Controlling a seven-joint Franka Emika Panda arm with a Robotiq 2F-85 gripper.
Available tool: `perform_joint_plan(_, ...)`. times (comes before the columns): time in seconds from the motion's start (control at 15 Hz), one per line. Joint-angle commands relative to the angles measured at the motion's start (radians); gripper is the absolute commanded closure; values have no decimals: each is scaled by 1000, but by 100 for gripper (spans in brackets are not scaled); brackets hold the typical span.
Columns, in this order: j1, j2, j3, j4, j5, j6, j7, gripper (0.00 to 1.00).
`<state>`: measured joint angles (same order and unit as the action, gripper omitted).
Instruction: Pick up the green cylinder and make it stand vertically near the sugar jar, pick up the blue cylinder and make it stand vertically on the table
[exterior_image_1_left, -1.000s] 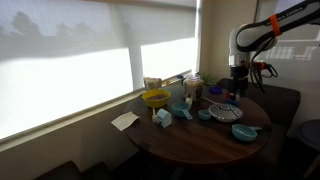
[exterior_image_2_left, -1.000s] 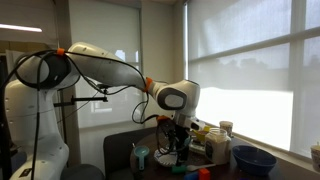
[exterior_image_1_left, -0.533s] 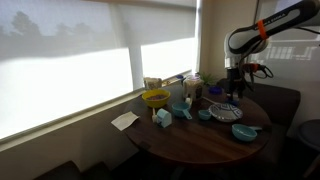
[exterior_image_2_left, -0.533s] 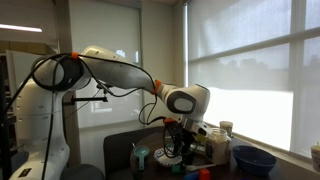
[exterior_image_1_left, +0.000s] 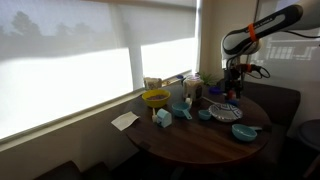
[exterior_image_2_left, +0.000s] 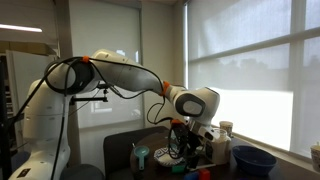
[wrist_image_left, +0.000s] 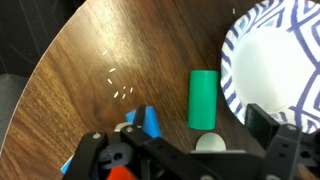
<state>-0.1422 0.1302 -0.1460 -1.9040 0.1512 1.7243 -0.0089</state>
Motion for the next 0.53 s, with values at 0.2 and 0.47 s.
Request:
perform_joint_plan(0.2,-8,90,5,103,43,-53,66,0)
perform_joint_plan(0.47,-3,118,13,132,51,-67,89,1)
